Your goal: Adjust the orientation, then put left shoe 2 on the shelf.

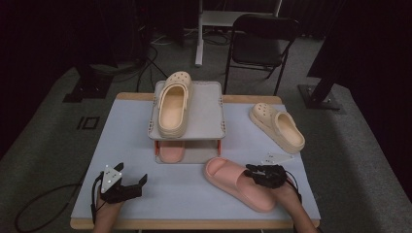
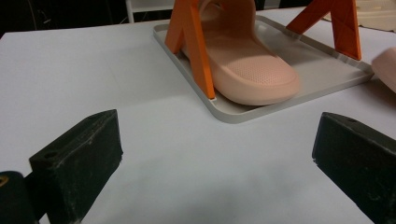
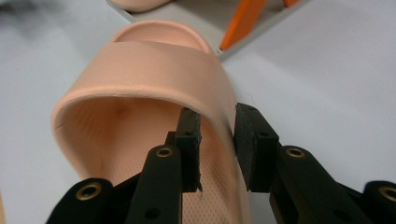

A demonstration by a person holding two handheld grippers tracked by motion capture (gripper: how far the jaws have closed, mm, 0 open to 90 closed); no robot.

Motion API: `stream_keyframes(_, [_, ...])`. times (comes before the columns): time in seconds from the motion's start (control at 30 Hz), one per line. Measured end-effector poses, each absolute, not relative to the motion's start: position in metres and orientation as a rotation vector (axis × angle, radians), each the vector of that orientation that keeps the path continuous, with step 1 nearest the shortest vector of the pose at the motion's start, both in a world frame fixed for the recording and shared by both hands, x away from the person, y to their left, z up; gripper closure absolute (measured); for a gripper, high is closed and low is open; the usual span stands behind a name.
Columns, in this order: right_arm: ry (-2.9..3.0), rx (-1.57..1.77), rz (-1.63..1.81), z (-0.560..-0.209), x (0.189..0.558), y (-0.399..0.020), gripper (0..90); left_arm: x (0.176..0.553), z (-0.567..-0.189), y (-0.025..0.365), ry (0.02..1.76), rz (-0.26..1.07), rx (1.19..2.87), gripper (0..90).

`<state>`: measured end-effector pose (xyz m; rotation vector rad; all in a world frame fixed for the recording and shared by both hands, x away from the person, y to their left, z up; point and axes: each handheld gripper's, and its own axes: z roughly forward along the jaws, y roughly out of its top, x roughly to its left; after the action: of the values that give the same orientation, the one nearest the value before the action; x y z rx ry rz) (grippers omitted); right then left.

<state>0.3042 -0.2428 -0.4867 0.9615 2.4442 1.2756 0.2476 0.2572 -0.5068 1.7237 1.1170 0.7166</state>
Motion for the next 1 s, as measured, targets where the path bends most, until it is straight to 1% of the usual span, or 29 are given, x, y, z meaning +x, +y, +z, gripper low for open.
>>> stream_keyframes(0.13, [2.439, 0.949, 1.304, -0.483, 0.307, -0.235, 71.4, 0.248, -0.507, 0.257, 1.115, 0.717, 1.724, 1.6])
stream_keyframes(0.27, [2.439, 0.933, 1.318, -0.480, 0.312, -0.216, 71.4, 0.248, -0.506, 0.257, 1.116, 0.715, 1.723, 1.7])
stream_keyframes(0.43, [2.462, 0.922, 1.297, -0.483, 0.315, -0.200, 71.3, 0.248, -0.507, 0.259, 1.117, 0.716, 1.721, 1.7])
stream_keyframes(0.53, [2.459, 0.919, 1.300, -0.485, 0.316, -0.196, 70.5, 0.248, -0.506, 0.259, 1.116, 0.716, 1.718, 1.7])
stream_keyframes(0.57, [2.461, 0.926, 1.311, -0.486, 0.316, -0.196, 68.8, 0.247, -0.506, 0.259, 1.116, 0.717, 1.718, 1.7])
stream_keyframes(0.6, [2.463, 0.925, 1.340, -0.487, 0.317, -0.196, 60.4, 0.247, -0.506, 0.259, 1.116, 0.715, 1.717, 1.7])
stream_keyframes(0.63, [2.461, 0.929, 1.357, -0.488, 0.317, -0.196, 58.3, 0.247, -0.506, 0.260, 1.115, 0.717, 1.720, 1.7])
stream_keyframes(0.7, [2.466, 0.937, 1.363, -0.489, 0.318, -0.196, 58.3, 0.247, -0.506, 0.260, 1.115, 0.718, 1.721, 1.7])
stream_keyframes(0.77, [2.481, 0.955, 1.333, -0.494, 0.320, -0.195, 62.0, 0.247, -0.506, 0.261, 1.118, 0.720, 1.716, 1.6])
stream_keyframes(0.8, [2.480, 0.960, 1.335, -0.495, 0.320, -0.195, 62.2, 0.247, -0.506, 0.261, 1.119, 0.719, 1.715, 1.7])
stream_keyframes(0.87, [2.469, 0.963, 1.313, -0.495, 0.320, -0.194, 66.5, 0.247, -0.506, 0.261, 1.118, 0.721, 1.718, 1.7])
stream_keyframes(1.0, [2.455, 0.979, 1.302, -0.493, 0.320, -0.192, 69.7, 0.247, -0.506, 0.260, 1.115, 0.719, 1.719, 1.7])
